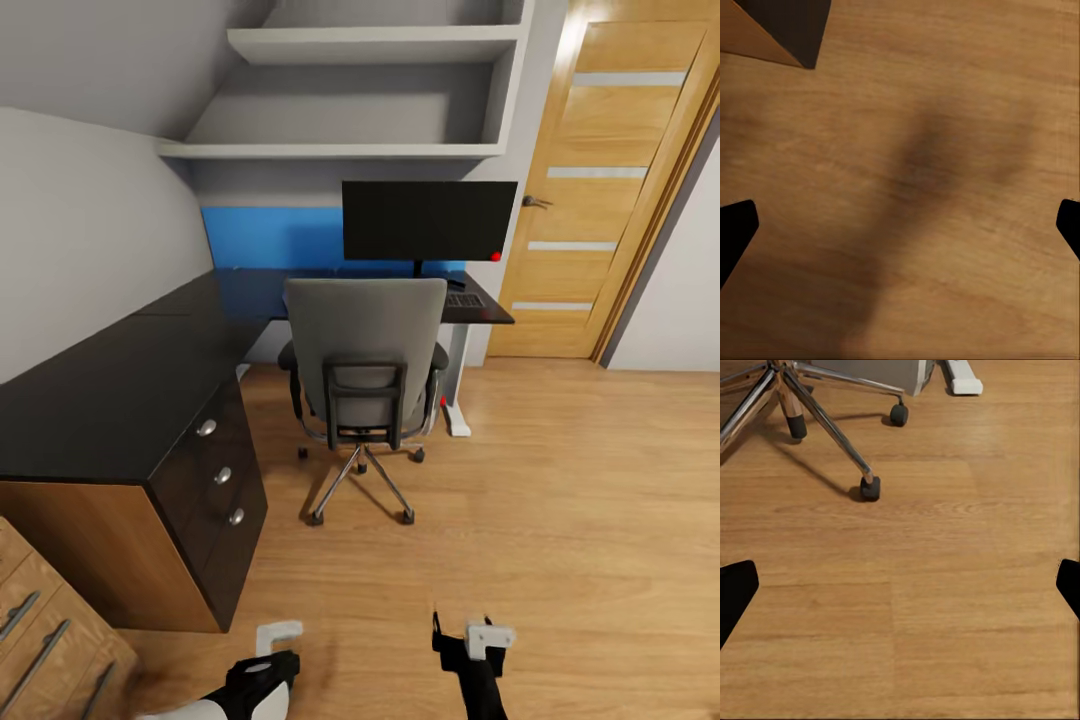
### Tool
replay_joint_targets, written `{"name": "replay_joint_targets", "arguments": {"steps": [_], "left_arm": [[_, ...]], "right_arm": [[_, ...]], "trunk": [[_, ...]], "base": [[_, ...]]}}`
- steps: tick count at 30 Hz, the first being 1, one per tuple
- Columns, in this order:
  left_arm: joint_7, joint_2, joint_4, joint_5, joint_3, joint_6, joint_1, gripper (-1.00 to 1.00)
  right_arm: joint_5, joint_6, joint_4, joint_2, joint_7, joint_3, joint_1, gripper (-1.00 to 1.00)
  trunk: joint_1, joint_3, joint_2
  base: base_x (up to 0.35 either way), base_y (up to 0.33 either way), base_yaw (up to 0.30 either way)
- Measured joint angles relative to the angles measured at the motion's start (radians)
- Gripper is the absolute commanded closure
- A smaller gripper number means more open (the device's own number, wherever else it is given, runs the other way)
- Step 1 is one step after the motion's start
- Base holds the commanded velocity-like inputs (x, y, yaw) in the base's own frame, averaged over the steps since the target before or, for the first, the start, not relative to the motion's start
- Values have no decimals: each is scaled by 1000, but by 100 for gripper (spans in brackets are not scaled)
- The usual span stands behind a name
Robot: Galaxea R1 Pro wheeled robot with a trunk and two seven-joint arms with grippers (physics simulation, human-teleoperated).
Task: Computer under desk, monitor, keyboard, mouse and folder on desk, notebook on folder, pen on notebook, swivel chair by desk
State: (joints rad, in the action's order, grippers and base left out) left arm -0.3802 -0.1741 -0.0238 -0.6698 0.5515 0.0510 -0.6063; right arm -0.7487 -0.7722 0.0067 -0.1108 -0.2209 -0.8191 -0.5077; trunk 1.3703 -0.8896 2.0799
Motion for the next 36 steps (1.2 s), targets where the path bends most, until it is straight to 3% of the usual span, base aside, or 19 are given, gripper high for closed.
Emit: {"name": "replay_joint_targets", "arguments": {"steps": [4,6,9,10,12,20,28,36], "left_arm": [[0,0,1,-1,-1,84,60,-100],[1,0,1,-1,-1,134,134,-100],[1,0,1,0,1,189,157,-100],[1,14,1,-3,-2,281,195,-100],[2,27,1,-1,3,294,208,-100],[1,82,1,-3,4,374,228,-100],[-3,89,2,-6,6,482,229,-100],[1,87,2,-6,6,499,234,-100]], "right_arm": [[2,-39,0,1,1,-1,39,-100],[1,-48,1,10,1,2,52,-100],[0,-48,3,13,0,1,55,-100],[-1,-49,7,13,0,1,58,-100],[-1,-49,7,13,0,0,59,-100],[-2,-31,13,15,0,2,78,-100],[-2,7,14,15,-1,1,126,-100],[-2,19,14,15,0,1,134,-100]], "trunk": [[-15,13,-28],[-23,19,-42],[-35,28,-63],[-38,31,-70],[-46,38,-84],[-77,63,-140],[-107,88,-196],[-138,113,-252]], "base": [[0,0,0],[0,0,0],[0,0,0],[0,0,0],[0,0,0],[0,0,0],[0,0,0],[0,0,0]]}}
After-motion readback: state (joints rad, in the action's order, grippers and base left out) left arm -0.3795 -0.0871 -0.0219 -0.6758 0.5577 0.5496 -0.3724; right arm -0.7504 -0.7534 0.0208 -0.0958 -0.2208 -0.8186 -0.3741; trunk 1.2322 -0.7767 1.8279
